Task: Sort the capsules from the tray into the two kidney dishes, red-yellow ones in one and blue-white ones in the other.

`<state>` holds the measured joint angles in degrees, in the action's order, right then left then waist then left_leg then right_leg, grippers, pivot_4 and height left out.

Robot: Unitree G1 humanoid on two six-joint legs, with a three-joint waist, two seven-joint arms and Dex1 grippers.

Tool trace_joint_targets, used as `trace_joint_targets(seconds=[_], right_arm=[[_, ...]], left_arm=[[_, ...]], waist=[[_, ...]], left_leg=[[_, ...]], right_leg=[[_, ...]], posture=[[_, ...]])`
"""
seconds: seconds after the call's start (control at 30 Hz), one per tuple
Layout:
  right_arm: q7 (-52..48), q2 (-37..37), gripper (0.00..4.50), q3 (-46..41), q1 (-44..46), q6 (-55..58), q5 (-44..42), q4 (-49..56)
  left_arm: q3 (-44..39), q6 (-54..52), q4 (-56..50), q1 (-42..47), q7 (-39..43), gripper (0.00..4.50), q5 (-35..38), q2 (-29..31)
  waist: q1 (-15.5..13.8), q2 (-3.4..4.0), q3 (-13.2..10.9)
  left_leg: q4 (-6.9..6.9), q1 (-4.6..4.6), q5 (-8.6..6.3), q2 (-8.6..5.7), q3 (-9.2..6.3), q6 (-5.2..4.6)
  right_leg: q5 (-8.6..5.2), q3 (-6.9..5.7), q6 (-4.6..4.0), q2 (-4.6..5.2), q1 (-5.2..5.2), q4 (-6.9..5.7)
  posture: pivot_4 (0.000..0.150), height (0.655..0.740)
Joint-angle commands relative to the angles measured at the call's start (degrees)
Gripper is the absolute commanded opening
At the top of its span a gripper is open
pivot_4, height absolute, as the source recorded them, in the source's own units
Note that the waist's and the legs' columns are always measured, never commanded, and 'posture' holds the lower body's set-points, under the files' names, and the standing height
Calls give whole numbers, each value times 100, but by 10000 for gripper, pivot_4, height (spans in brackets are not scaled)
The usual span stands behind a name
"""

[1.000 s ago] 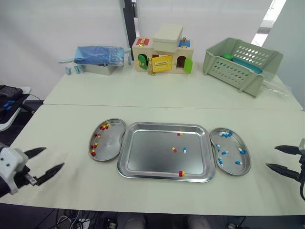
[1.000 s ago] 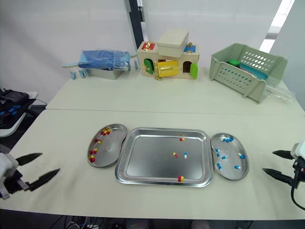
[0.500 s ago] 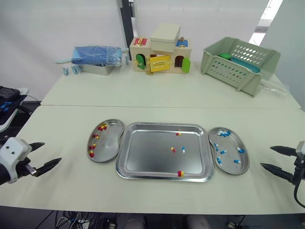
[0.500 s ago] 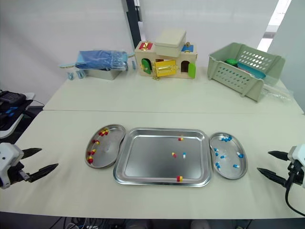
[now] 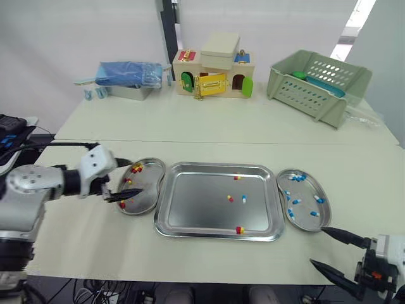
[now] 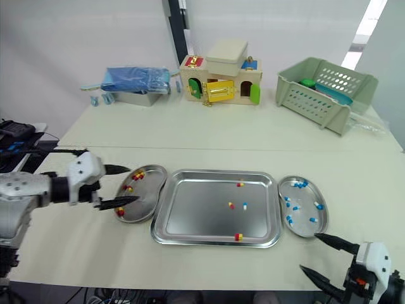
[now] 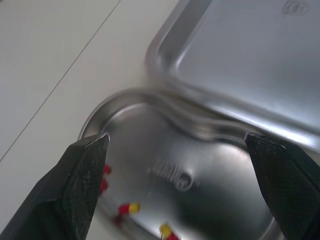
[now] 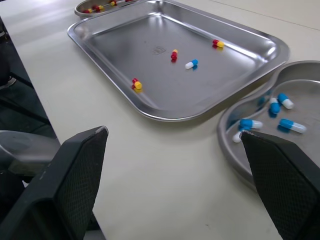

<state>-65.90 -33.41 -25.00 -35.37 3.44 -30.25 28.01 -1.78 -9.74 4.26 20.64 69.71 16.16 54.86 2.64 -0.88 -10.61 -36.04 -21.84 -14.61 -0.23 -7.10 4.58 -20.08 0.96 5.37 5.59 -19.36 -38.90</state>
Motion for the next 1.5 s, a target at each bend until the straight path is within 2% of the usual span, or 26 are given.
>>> trace_joint_targets(seconds=[0.03,0.27,0.57,0.73,1.17,1.27,1.5], right_arm=[[224,98,44672,186,36,-218,88,296],[790,218,44672,574,25,-125,208,805],[1032,309,44672,938,-350,-337,376,854],[1174,369,44672,984,-334,-363,362,855],[1328,588,44672,1357,-652,-906,656,675],[1373,564,45000,1384,-699,-939,672,683],[1436,508,45000,1373,-768,-920,665,756]], left_arm=[[453,-41,-327,370,158,45000,-122,-241],[1565,308,-158,1196,401,45000,-654,-1162],[2478,799,1133,2273,571,45000,-1329,-2441],[2738,1087,1643,2449,640,45000,-1574,-2869],[2892,1240,2358,2690,754,45000,-1920,-3381],[2905,1242,2414,2721,782,39432,-1983,-3416],[3003,924,2578,2879,802,16794,-2212,-3495]], waist=[[7,0,0],[-33,-1,0],[-62,-4,-1],[-49,-4,-1],[-60,-4,-1],[-64,-4,-1],[-67,-4,0]], left_leg=[[-1,0,0,1,-2,0],[-7,-4,0,-1,-4,0],[-13,-6,0,-4,-6,0],[-12,-5,1,-4,-9,0],[-13,-5,1,-5,-10,0],[-13,-6,1,-5,-11,0],[-14,-5,1,-5,-11,0]], right_leg=[[0,-1,0,-2,0,-1],[0,-3,0,-4,2,0],[0,-4,0,-3,3,2],[0,-5,0,-4,3,1],[0,-6,0,-4,4,2],[0,-6,0,-4,4,2],[0,-7,0,-4,5,2]], posture=[[1500,7400],[1500,7400],[1500,7400],[1500,7400],[1500,7400],[1500,7400],[1500,7400]])
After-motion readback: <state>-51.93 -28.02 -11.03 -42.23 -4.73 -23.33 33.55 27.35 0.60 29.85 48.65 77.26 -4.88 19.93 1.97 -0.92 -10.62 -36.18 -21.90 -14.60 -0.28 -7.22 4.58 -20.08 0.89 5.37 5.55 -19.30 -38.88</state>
